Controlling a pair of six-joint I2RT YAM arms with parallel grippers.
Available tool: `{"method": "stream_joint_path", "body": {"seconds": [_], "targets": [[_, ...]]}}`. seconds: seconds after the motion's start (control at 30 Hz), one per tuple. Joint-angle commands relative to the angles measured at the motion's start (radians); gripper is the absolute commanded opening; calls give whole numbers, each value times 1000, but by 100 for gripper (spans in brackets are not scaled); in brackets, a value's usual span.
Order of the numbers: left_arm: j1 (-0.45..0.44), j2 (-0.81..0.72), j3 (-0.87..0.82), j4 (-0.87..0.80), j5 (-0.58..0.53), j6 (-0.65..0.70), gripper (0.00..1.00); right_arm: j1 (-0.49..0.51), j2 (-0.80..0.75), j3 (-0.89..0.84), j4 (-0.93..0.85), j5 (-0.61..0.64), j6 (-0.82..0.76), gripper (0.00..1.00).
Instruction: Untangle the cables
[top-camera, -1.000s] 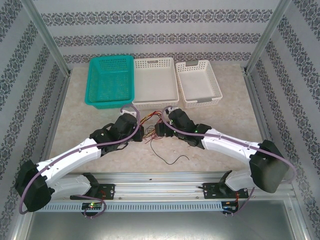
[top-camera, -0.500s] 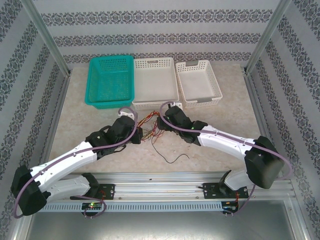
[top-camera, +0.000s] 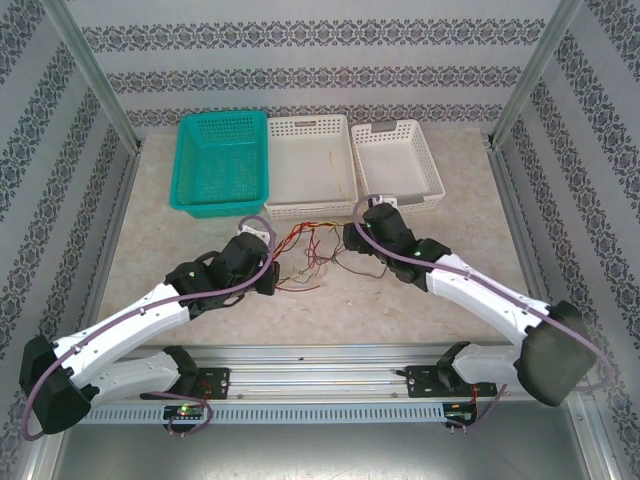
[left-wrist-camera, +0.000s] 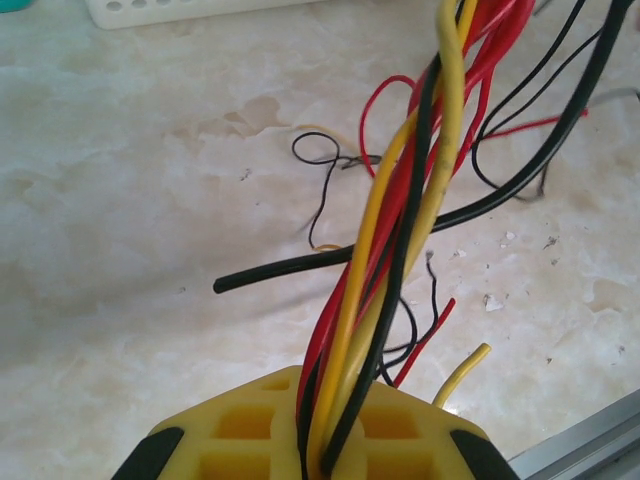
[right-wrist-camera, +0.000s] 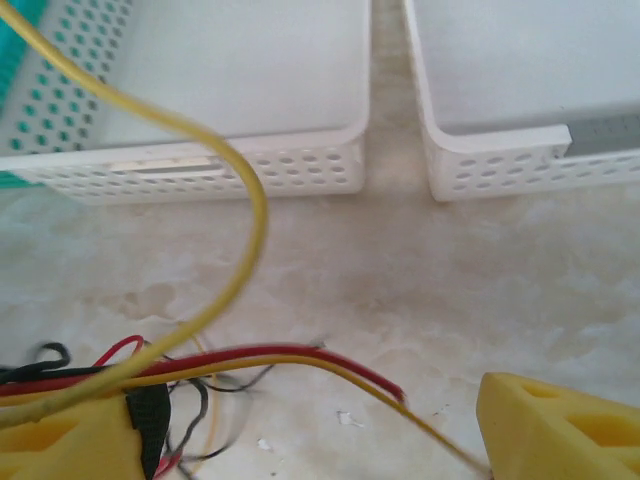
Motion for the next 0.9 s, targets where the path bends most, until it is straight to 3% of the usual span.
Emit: {"method": "stream_joint_path", "body": {"seconds": [0.0, 0.17, 0.5, 0.87], "targets": [[-9, 15, 33, -21, 5, 21, 0, 17, -58, -39, 45, -157, -44, 81], [-9, 74, 52, 29, 27, -1, 0, 63, -120, -105, 115, -288, -34, 82], [-9, 71, 33, 138, 176, -63, 0, 114, -116, -187, 172, -240, -30, 83], [-10, -11, -46, 224, 294, -150, 0, 120, 55, -184, 305, -248, -28, 83]]}}
